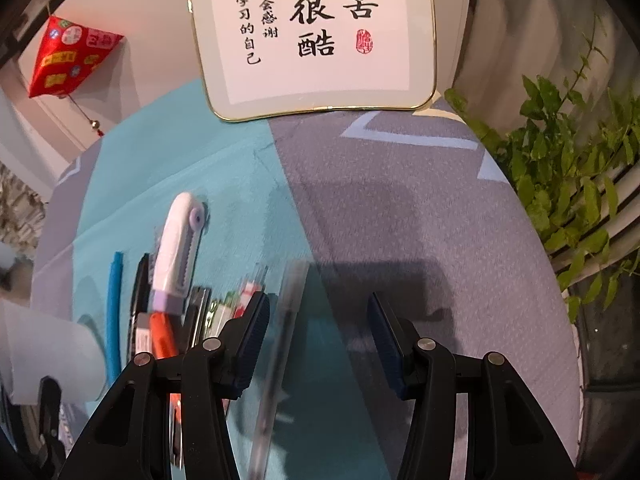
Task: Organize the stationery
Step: 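Lower the right gripper onto the clear pen and close on it, then lift the clear pen with the right gripper and drop it into the frosted cup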
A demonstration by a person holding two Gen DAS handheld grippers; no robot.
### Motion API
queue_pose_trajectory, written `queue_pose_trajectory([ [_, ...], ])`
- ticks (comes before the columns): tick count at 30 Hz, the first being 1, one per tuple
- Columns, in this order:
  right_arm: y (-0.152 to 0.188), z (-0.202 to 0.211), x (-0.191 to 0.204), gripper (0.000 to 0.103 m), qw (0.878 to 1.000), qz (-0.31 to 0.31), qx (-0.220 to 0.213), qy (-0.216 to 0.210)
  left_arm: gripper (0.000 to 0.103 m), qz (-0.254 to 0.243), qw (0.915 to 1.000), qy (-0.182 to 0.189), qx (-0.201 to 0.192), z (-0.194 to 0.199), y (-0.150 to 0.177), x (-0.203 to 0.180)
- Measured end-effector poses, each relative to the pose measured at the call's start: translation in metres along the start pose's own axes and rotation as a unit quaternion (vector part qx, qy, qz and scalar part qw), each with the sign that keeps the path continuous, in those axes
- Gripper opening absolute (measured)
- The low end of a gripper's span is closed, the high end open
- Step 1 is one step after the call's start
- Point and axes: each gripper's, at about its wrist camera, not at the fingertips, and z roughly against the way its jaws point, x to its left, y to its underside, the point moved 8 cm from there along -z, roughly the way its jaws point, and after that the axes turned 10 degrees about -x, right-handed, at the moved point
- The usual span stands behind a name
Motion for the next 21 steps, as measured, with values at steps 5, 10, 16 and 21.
queue_pose_trajectory([
  [5,-0.001,-0.001,0.0,0.01,0.999,0.019,-0.006,0.026,0.074,0.015,0.9996,-0.022,0.005,-0.001,0.001,0.014],
  [10,0.002,0.014,-0.002,0.01,1.0,-0.005,-0.005,-0.015,0.074,0.005,0.9996,-0.028,-0.001,-0.001,0.002,0.012],
  [16,-0.003,0.067,0.018,0.01,0.996,0.011,-0.05,-0.077,0.074,0.001,0.9998,-0.019,0.005,-0.003,0.005,0.009],
  [21,-0.026,0.121,0.076,0.01,0.98,0.072,-0.13,-0.136,0.074,0.001,0.9998,-0.019,0.004,-0.002,0.005,0.008],
])
